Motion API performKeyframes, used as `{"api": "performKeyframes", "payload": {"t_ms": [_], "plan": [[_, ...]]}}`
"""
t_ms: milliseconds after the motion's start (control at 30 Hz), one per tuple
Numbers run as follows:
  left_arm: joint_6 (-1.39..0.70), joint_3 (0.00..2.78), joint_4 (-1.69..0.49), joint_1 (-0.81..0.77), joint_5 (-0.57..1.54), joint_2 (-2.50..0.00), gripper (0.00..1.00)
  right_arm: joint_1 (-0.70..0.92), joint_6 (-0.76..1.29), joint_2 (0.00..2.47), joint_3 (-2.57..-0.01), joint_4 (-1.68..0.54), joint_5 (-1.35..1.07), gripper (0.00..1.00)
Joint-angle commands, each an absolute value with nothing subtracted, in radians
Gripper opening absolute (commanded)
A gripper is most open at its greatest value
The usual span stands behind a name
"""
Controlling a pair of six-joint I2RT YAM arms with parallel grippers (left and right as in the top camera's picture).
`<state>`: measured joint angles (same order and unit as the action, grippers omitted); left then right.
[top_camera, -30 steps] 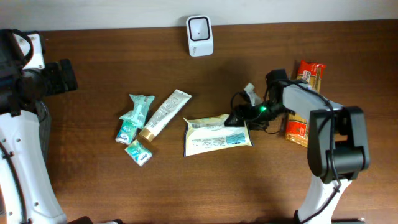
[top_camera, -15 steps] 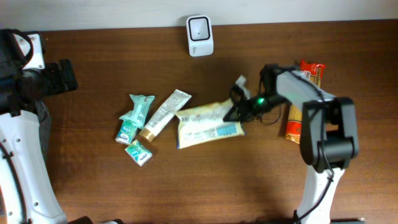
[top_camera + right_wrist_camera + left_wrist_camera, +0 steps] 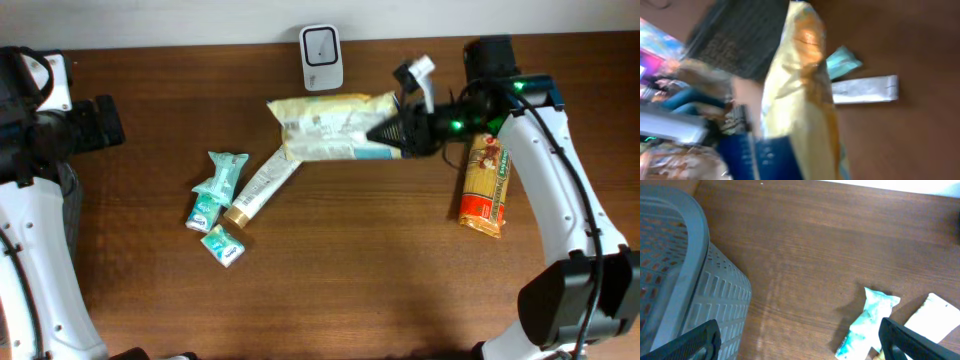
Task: Scan the item barcode
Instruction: 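Lift snack bag with right gripper and hold it before the scanner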
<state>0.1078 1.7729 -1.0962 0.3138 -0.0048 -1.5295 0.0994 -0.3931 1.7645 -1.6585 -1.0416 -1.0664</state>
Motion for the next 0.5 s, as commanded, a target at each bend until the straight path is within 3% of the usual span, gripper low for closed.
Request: {"api": "performKeyframes", "payload": {"t_ms": [0,167,333,467], "plan": [[0.099,1.777,-1.094,0.317,-0.007,-1.525,0.99,0.207,-0.118,1.741,-1.675,-0.871,-0.62,0.04],[0.099,1.777,-1.094,0.317,-0.007,-1.525,0.99,0.39,-0.107,1.759,-1.675,-0.585,0.171,0.04],[0.099,1.777,-1.094,0.318,-0.007,-1.525,0.99,0.479,-0.392,1.87,-1.674,-0.262,0.524,0.04],[0.099,1.777,-1.094,0.317,-0.007,-1.525,0.99,0.485,-0.545,1.972,-1.674,-0.063,0.603,0.04]]}}
